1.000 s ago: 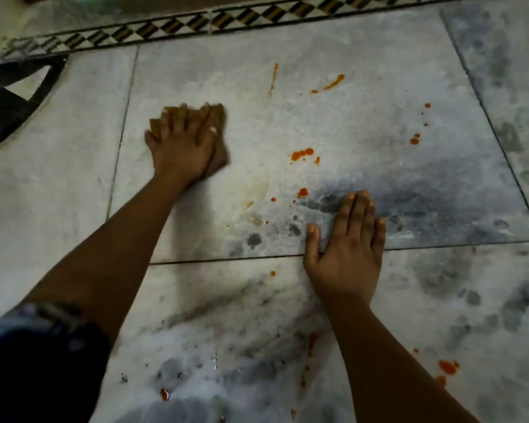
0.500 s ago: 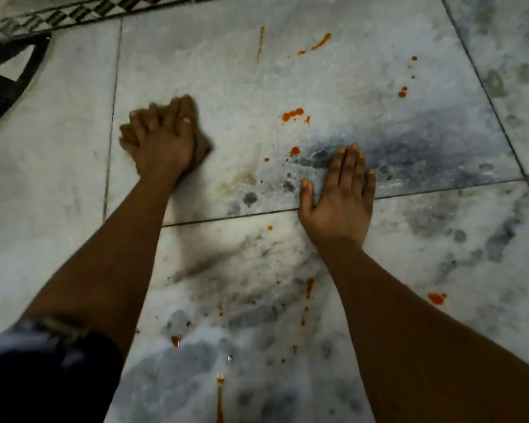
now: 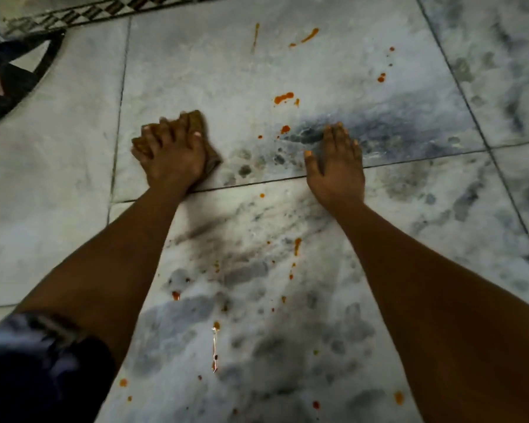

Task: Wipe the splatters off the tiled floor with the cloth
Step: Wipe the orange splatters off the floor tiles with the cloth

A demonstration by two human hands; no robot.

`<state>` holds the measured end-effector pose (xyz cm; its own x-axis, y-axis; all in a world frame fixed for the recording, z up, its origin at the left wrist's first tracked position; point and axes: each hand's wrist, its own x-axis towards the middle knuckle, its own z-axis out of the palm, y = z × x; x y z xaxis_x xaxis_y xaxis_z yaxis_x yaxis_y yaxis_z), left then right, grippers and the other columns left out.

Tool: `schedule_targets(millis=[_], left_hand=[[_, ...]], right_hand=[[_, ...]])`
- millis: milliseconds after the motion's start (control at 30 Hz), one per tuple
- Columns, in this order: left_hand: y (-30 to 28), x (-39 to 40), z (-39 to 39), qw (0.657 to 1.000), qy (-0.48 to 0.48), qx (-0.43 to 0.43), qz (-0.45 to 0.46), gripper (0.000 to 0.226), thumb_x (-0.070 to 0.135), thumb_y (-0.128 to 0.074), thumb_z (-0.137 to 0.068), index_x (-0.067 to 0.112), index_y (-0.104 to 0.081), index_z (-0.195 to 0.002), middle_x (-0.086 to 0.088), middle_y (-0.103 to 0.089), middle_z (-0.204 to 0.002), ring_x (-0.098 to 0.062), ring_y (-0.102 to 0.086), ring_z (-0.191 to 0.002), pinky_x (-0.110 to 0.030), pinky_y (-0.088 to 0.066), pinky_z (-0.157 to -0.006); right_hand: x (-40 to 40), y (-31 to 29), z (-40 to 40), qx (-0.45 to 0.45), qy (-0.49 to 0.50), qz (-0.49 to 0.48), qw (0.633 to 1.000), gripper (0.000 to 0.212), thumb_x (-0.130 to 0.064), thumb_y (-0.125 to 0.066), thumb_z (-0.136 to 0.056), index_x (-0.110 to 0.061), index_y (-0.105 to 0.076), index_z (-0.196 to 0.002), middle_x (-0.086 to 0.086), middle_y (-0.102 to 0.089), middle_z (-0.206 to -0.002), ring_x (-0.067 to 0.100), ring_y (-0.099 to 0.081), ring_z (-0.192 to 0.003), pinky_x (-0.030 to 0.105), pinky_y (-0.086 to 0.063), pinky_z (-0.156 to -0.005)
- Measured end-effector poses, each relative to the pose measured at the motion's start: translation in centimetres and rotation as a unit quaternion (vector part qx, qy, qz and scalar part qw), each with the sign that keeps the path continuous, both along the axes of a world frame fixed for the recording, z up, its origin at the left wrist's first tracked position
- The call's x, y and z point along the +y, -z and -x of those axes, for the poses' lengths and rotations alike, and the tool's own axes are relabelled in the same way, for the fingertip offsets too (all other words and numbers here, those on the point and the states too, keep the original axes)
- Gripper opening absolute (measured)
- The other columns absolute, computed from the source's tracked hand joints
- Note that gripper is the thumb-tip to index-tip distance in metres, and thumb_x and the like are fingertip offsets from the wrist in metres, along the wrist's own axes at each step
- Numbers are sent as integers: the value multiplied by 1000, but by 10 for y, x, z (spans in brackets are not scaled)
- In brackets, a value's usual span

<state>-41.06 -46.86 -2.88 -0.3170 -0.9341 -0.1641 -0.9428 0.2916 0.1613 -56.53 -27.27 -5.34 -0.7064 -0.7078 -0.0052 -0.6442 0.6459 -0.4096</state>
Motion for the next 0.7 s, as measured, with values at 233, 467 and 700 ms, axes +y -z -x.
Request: schedule_targets(millis=[233,467,700], left_hand=[[1,61,85,993,110,14,-39,56,49,-17,-98,33,-1,-150,-7,9,-158,-35,14,-143,-61,12,-110],[12,44,60,994,100,0,42,53,46,-20,-98,36,-9,-149,-6,-2,-159,-31,6,-145,-59,5,-112],[3,26,177,994,92,32,-44,54,47,-15,-98,33,-5,-149,-9,6,-159,-33,13,-144,-57,14,-110]], right_hand=[[39,0,57,58,5,-60,997,78,-51,-16,-85,-6,-11,-149,14,-5,-158,25,-4,-146,36,4,-116],[28,13,53,73,13,-47,996,76,-51,-21,-88,-7,-13,-150,14,-10,-157,25,-9,-146,37,-2,-116],[26,15,52,84,23,-28,996,74,-49,-27,-89,-6,-18,-149,14,-16,-156,27,-15,-145,39,-5,-116]])
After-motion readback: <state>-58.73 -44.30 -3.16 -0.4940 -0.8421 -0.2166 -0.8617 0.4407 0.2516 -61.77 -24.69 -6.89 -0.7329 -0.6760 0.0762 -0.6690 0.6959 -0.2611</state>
